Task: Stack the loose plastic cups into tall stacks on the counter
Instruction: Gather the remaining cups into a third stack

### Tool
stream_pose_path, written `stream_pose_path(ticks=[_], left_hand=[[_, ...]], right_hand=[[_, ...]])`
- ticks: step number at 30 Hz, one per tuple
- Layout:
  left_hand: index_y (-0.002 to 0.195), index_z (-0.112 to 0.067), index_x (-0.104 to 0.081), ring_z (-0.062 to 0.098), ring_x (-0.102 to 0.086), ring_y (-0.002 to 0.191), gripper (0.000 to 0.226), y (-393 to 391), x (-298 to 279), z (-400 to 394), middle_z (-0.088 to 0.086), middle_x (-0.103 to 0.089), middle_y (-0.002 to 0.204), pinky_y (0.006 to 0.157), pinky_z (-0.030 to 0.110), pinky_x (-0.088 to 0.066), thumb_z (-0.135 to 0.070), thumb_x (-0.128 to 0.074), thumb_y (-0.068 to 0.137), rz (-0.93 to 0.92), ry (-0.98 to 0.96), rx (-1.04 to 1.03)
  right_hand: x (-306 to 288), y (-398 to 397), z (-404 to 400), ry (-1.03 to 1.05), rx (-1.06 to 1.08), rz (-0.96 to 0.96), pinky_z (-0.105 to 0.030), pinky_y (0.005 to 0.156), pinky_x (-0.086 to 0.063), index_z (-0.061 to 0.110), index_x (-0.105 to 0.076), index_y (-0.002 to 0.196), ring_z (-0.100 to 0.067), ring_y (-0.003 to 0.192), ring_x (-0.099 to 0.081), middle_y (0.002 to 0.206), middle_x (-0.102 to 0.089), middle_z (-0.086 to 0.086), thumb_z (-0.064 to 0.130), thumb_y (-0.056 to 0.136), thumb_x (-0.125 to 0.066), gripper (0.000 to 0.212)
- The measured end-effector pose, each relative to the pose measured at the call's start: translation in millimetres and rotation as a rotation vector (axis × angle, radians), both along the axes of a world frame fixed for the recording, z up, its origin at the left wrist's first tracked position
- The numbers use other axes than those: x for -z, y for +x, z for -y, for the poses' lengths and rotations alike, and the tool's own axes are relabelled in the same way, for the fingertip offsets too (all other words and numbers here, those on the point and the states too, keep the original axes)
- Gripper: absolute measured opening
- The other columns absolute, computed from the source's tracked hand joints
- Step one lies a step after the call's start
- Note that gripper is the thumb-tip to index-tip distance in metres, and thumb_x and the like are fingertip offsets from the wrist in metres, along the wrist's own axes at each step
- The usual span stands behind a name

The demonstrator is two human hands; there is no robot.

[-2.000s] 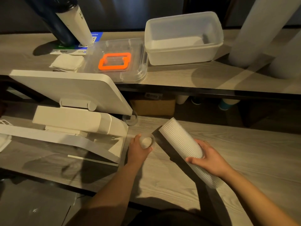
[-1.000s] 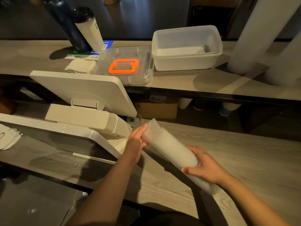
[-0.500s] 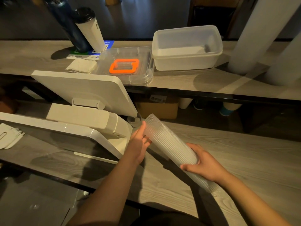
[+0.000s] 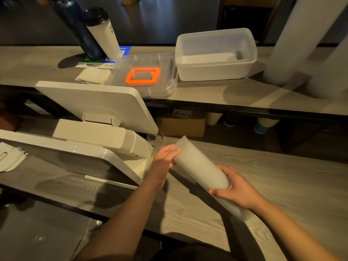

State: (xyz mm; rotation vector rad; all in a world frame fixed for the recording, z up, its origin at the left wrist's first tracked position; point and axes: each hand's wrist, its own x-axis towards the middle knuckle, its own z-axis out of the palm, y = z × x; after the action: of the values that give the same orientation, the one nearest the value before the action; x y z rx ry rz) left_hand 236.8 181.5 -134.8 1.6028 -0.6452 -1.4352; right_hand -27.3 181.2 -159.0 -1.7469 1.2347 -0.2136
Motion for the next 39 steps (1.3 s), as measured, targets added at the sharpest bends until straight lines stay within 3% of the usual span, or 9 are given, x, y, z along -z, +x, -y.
stream_pose_path(ticks=[8,11,15,18,21,24,28,36,39], left_hand=[[0.132,-0.016,-0.059,0.022,-0.061,0.118,0.047,-1,6,-2,0.006,-0.068,0.123,0.108,0.047,-0.044,-0.044,-0.059,0.094,-0.1,0.108,-0.048],[0.131,-0.02,-0.06,0.018,-0.063,0.115,0.046,2,12,-1,0.002,-0.068,0.121,0.105,0.043,-0.048,-0.049,-0.054,0.096,0.052,0.076,0.007],[0.127,-0.022,-0.06,0.017,-0.061,0.106,0.041,18,31,7,0.006,-0.065,0.118,0.097,0.04,-0.051,-0.048,-0.058,0.095,0.29,0.029,-0.144],[0.132,-0.023,-0.056,0.021,-0.053,0.122,0.044,33,47,20,0.002,-0.051,0.137,0.094,0.031,-0.044,-0.042,-0.063,0.093,0.538,0.053,-0.085],[0.144,-0.02,-0.046,0.025,-0.045,0.132,0.058,45,61,33,0.003,-0.036,0.148,0.102,0.035,-0.039,-0.039,-0.065,0.093,0.718,0.135,0.039],[0.149,-0.017,-0.037,0.028,-0.039,0.136,0.069,55,79,44,0.005,-0.029,0.153,0.111,0.046,-0.039,-0.038,-0.067,0.091,0.814,0.179,0.154],[0.151,-0.017,-0.031,0.033,-0.041,0.132,0.072,55,94,55,0.012,-0.031,0.149,0.105,0.047,-0.044,-0.035,-0.067,0.091,0.952,0.215,0.284],[0.12,-0.016,-0.056,0.026,-0.058,0.104,0.034,59,102,62,0.009,-0.049,0.12,0.094,0.042,-0.053,-0.027,-0.068,0.09,1.016,0.206,0.313],[0.129,-0.019,-0.055,0.026,-0.06,0.11,0.045,63,105,59,0.007,-0.057,0.121,0.094,0.041,-0.053,-0.029,-0.07,0.088,1.014,0.209,0.345]], right_hand=[[-2,2,3,0.0,-0.01,-0.001,-0.018,0.087,-0.044,0.036,-0.034,0.147,-0.001,0.114,-0.047,0.129,-0.044,0.018,0.059,0.072,-0.078,0.089],[0,0,2,0.005,-0.003,-0.015,-0.017,0.085,-0.044,0.036,-0.034,0.147,0.0,0.113,-0.047,0.128,-0.044,0.018,0.059,0.073,-0.078,0.089],[6,-1,3,0.015,0.057,-0.033,-0.019,0.087,-0.043,0.035,-0.033,0.147,-0.005,0.114,-0.047,0.131,-0.044,0.015,0.057,0.074,-0.078,0.089],[10,-4,5,0.026,0.079,-0.03,-0.019,0.085,-0.043,0.035,-0.034,0.147,-0.007,0.114,-0.047,0.13,-0.045,0.013,0.055,0.075,-0.079,0.087],[14,-6,7,0.037,0.091,-0.03,-0.017,0.084,-0.042,0.035,-0.034,0.147,-0.004,0.113,-0.047,0.129,-0.045,0.015,0.055,0.075,-0.078,0.087],[17,-6,8,0.037,0.094,-0.034,-0.016,0.082,-0.041,0.038,-0.033,0.145,-0.001,0.11,-0.046,0.126,-0.043,0.018,0.055,0.075,-0.078,0.085],[18,-7,12,0.057,0.114,-0.009,-0.014,0.08,-0.042,0.043,-0.033,0.139,0.004,0.109,-0.045,0.122,-0.041,0.024,0.053,0.074,-0.08,0.081],[21,-15,17,0.055,0.118,0.015,-0.019,0.086,-0.044,0.046,-0.032,0.139,0.002,0.114,-0.046,0.125,-0.041,0.028,0.066,0.067,-0.077,0.087],[20,-15,18,0.054,0.115,0.021,-0.019,0.086,-0.044,0.046,-0.031,0.14,0.002,0.114,-0.046,0.126,-0.041,0.027,0.077,0.06,-0.069,0.093]])
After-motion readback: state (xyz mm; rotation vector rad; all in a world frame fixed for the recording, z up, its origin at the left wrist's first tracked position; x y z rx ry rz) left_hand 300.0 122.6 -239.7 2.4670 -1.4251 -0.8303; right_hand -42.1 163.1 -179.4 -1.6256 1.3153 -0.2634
